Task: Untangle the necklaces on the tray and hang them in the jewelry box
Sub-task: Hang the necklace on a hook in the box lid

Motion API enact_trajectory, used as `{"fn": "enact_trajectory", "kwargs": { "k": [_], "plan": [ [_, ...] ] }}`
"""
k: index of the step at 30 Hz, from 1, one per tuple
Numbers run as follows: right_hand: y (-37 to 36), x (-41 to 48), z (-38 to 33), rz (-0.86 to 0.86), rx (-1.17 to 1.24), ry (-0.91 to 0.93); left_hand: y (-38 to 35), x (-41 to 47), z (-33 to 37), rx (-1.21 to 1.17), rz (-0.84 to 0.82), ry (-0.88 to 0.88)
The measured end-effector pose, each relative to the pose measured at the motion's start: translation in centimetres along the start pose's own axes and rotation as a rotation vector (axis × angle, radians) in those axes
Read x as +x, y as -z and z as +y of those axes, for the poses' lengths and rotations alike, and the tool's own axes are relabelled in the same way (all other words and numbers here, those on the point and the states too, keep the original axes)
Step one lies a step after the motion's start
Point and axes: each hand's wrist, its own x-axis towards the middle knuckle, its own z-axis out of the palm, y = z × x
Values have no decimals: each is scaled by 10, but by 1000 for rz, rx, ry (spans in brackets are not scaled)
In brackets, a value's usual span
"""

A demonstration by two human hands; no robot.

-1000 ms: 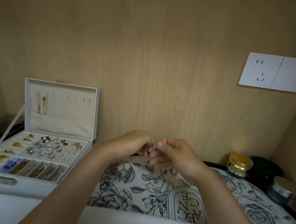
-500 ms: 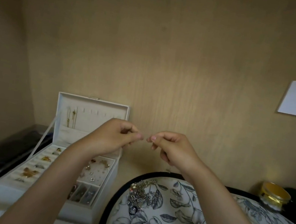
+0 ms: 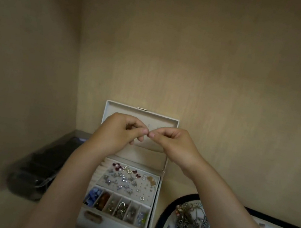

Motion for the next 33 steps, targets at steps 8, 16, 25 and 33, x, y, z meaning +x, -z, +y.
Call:
{"fn": "enact_trajectory", "kwargs": {
  "k": [8, 16, 25, 33],
  "plan": [
    [-43, 35, -7, -13, -76, -14, 34, 1, -31, 70, 124, 30],
    [-63, 58, 10, -20, -140, -33, 39, 1, -55, 151, 3, 130],
    [-71, 68, 18, -13, 172, -183, 25, 11, -58, -341, 169, 371],
    [-59, 72, 32, 100, -375, 102, 15, 22, -56, -439, 309, 339]
  ]
}}
